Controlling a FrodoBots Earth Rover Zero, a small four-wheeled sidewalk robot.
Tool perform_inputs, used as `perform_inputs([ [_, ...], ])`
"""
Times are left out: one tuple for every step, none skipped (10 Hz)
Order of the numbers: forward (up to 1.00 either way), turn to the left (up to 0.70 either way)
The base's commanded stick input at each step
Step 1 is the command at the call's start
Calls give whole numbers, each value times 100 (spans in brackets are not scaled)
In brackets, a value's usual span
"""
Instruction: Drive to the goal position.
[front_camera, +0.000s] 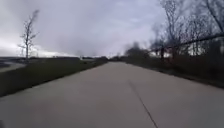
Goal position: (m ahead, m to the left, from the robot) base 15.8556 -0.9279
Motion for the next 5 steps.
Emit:
perform_inputs([
  [100,0],
  [100,0],
  [100,0],
  [100,0],
  [100,0],
])
